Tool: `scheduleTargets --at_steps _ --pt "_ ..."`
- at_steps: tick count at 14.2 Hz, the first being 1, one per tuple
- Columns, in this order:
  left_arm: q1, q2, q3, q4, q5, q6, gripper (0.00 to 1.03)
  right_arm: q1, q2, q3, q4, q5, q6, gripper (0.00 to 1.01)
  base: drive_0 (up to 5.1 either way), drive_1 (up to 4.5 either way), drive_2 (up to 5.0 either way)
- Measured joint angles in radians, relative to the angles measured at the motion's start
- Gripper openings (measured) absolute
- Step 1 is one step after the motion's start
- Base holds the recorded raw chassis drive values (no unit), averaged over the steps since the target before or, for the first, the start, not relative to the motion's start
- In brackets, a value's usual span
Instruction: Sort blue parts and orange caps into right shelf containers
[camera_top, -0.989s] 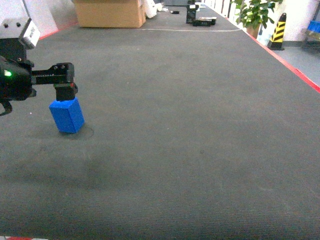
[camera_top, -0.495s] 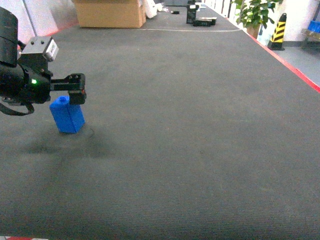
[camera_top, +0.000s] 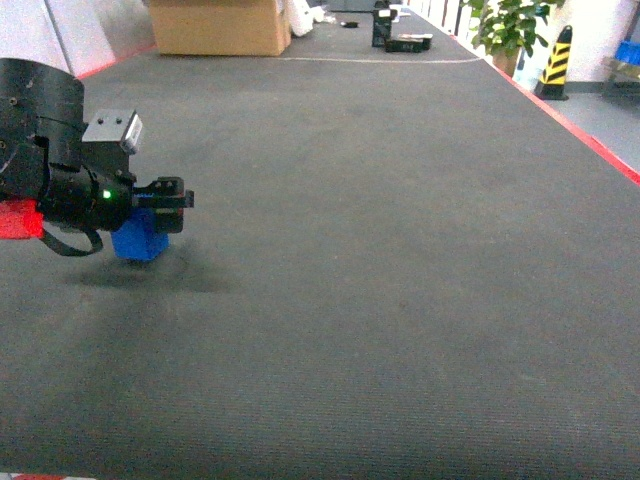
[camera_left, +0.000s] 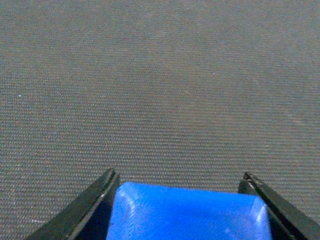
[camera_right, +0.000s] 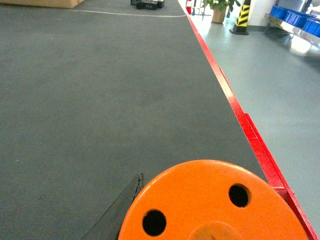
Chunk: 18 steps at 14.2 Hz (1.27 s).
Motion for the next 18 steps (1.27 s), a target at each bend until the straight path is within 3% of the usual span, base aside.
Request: scheduleTargets --at_steps 2,5,8,9,10,11,12,13,14,15,16,17,18 --pt "0.007 -0.129 -0.159 0.099 -0.006 0.016 0.47 0.000 -0.005 0.000 -0.002 0.005 0.000 0.43 0.0 0.00 0.0" --pt "0.066 -0.572 -0.506 0.261 -0.003 0.027 0.46 0.000 -0.005 0.001 -0.002 0.005 0.000 0.43 0.0 0.00 0.0" --pt "0.107 -1.088 -0.916 0.167 -0.013 0.019 0.46 0.000 -0.005 0.001 -0.002 0.006 0.000 0.43 0.0 0.00 0.0" --pt "0.098 -1.248 -1.015 0.132 -0.019 0.024 0.46 0.000 -0.004 0.001 -0.002 0.006 0.000 0.43 0.0 0.00 0.0" --pt "0.096 -1.298 -1.014 0.153 -0.019 0.026 0.46 0.000 -0.005 0.001 -0.002 0.006 0.000 0.43 0.0 0.00 0.0" --pt "0.095 -1.302 -0.990 0.157 -0.019 0.026 0.46 -0.010 0.000 -0.017 0.085 -0.030 -0.006 0.43 0.0 0.00 0.0" --pt "0.095 -1.296 -0.991 0.147 -0.019 0.026 0.46 -0.036 -0.008 -0.066 0.224 -0.120 -0.012 0.43 0.0 0.00 0.0" --pt "0.098 -1.284 -1.001 0.176 -0.011 0.024 0.46 -0.050 -0.048 -0.127 0.289 -0.174 -0.016 0.43 0.0 0.00 0.0" --pt "0.100 -1.286 -1.058 0.325 0.026 0.013 0.46 -0.061 -0.085 -0.164 0.291 -0.196 -0.018 0.43 0.0 0.00 0.0" --pt "0.093 -1.323 -1.110 0.368 0.030 0.005 0.46 -0.074 -0.119 -0.196 0.285 -0.204 -0.018 0.43 0.0 0.00 0.0" --pt "0.062 -1.361 -1.149 0.365 0.005 -0.001 0.46 -0.081 -0.147 -0.219 0.275 -0.212 -0.018 0.43 0.0 0.00 0.0" --pt "0.024 -1.389 -1.176 0.364 -0.031 -0.002 0.46 -0.127 -0.189 -0.246 0.262 -0.273 -0.018 0.43 0.0 0.00 0.0" --pt "0.011 -1.431 -1.208 0.353 -0.028 -0.002 0.46 -0.161 -0.221 -0.264 0.252 -0.289 -0.018 0.43 0.0 0.00 0.0"
